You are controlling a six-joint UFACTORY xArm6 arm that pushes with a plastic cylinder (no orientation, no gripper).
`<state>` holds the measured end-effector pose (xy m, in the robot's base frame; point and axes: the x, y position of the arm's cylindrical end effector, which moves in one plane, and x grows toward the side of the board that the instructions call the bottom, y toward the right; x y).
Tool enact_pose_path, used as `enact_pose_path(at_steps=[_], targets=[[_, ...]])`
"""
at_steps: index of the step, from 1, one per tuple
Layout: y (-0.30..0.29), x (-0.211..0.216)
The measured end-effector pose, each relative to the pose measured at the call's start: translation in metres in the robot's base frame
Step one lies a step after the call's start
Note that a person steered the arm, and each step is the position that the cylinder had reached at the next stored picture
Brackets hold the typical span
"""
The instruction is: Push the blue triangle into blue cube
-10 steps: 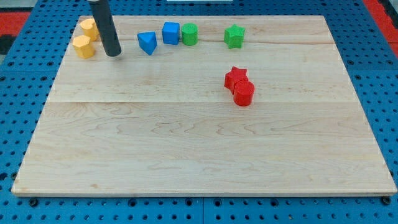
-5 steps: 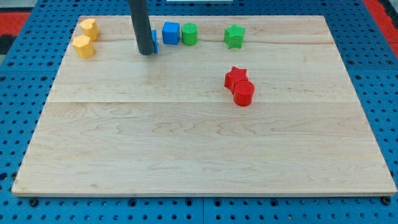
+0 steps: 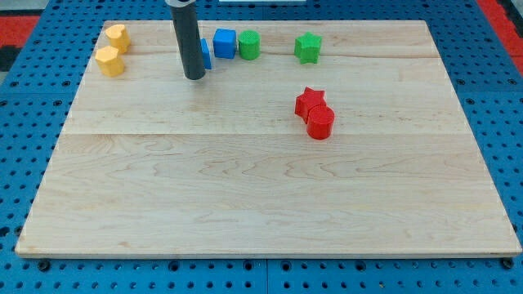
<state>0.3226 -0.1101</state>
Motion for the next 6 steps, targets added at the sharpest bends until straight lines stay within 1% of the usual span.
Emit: enact_pose_path(at_steps=[2, 3, 4, 6], targets=[[-0.02, -0.02], [0.008, -0.032], [0.054, -0.031], [0.086, -0.068]])
